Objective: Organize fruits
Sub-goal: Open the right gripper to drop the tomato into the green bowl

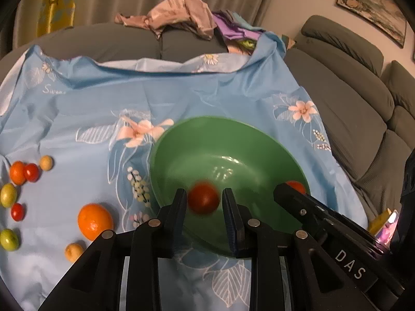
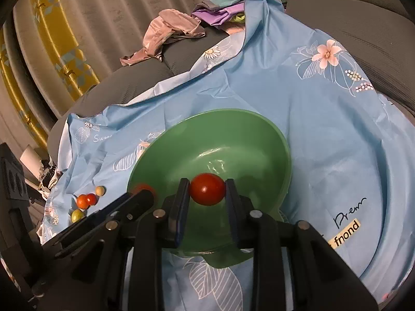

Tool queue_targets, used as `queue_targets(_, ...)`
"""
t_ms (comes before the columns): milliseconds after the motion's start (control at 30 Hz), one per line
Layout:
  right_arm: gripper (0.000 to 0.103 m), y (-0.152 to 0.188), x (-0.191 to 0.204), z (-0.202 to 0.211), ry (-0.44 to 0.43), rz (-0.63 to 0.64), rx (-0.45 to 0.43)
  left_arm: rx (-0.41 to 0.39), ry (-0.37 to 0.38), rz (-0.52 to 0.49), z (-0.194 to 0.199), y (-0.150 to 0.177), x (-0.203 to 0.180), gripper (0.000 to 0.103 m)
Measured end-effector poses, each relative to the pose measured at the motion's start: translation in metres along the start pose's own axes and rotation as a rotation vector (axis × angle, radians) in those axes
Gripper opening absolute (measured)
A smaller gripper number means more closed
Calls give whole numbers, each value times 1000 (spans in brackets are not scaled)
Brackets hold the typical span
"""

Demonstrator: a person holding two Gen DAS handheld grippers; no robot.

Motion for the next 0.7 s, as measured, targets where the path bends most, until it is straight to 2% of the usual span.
queue_targets(67,33,-1,-1,0,-2,-3,0,-6,-11,-4,5,0,1,29)
queue_targets(133,52,-1,-1,3,-3,-10,-13,1,-22,6,7,0,5,32)
queue_targets(167,55,-1,0,5,-2,-9,-21,-2,-15,16,12,0,10,34)
queue_targets(233,56,-1,2,8,-9,1,-37,-2,2,38,19,0,18,45)
queue_targets(333,56,-1,9,12,-34,15,-46,7,-13,81,36,3,38,46)
queue_targets(500,57,2,36,15,-80,95,-41,-60,-125,172,83,12,85,46)
queue_targets(600,58,5,58,13,-135,143,-20,-92,-258,282,112,27,133,46)
queue_targets(700,61,11,87,4,-180,199,26,-101,-321,387,123,46,171,46)
Point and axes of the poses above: each gripper's, at about its wrist camera, not at the fingertips, and z roughly against the way its jaws point, x to its left, y to its underside, the point moved 3 cm from there along -z, roughly the way its jaws point, and after that the axes turned 15 degrees about x, right-handed, at the moved point
